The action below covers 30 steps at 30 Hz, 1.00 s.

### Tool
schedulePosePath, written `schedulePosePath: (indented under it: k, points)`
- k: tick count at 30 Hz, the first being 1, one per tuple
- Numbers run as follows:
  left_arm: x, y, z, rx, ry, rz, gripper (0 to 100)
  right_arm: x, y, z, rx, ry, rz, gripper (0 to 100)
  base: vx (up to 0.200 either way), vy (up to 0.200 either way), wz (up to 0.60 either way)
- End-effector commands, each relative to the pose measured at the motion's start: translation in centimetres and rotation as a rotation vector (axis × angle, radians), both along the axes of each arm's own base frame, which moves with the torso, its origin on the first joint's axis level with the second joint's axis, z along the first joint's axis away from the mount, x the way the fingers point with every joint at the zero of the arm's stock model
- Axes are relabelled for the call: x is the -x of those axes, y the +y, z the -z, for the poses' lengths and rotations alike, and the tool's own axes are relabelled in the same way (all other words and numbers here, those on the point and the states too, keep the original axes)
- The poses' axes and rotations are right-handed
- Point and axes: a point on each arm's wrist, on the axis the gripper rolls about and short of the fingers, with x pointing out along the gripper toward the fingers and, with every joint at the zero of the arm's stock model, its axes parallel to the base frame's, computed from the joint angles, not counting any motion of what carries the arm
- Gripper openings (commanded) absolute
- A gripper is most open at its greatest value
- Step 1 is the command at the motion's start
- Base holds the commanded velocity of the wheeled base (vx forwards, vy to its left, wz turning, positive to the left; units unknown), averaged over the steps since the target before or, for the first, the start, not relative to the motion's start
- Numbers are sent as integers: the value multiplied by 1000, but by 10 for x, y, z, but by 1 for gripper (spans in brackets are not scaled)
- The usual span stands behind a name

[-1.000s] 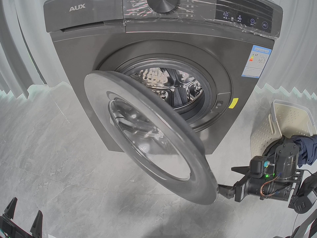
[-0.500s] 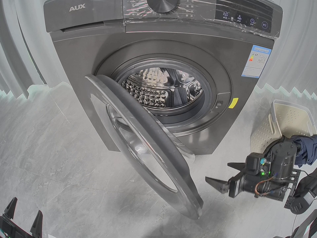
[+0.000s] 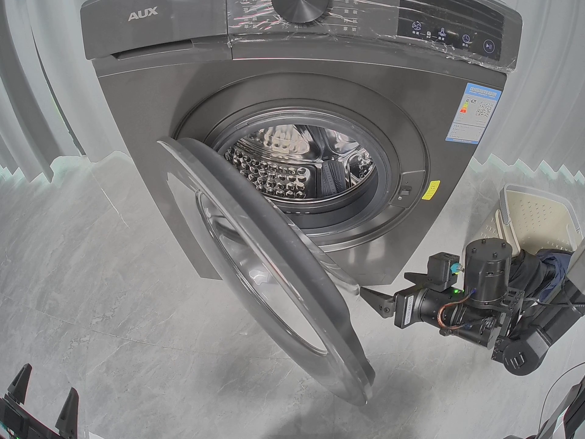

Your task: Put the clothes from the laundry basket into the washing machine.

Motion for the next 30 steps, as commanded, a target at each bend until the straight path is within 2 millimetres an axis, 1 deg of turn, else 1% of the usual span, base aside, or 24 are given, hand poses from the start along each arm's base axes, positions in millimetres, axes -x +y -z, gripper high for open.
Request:
schedulePosePath:
  k: [1, 2, 3, 7, 14, 18, 24, 27, 29, 30]
  points:
    - [0, 0, 5, 0, 1, 1, 100, 9, 9, 11, 24, 37, -44, 100, 0, 0, 0]
    - [0, 0, 5, 0, 1, 1, 100, 9, 9, 11, 24, 37, -44, 100, 0, 0, 0]
    - [0, 0, 5, 0, 1, 1, 100, 16, 14, 12, 28, 42, -71, 100, 0, 0, 0]
    - [0, 0, 5, 0, 1, 0, 100, 29, 23, 13, 19, 37, -125, 100, 0, 0, 0]
    - [0, 0, 5, 0, 1, 1, 100, 29, 28, 16, 4, 36, -135, 100, 0, 0, 0]
    - [0, 0, 5, 0, 2, 0, 100, 15, 32, 14, -21, -3, -110, 100, 0, 0, 0]
    - [0, 0, 5, 0, 1, 0, 100, 0, 47, 12, -46, -36, -114, 100, -200, 0, 0]
    - [0, 0, 5, 0, 1, 0, 100, -8, 58, 13, -61, -53, -131, 100, -200, 0, 0]
    - [0, 0, 5, 0, 2, 0, 100, -11, 61, 15, -64, -58, -130, 100, 0, 0, 0]
    - [0, 0, 5, 0, 1, 0, 100, -14, 67, 19, -71, -70, -135, 100, 0, 0, 0]
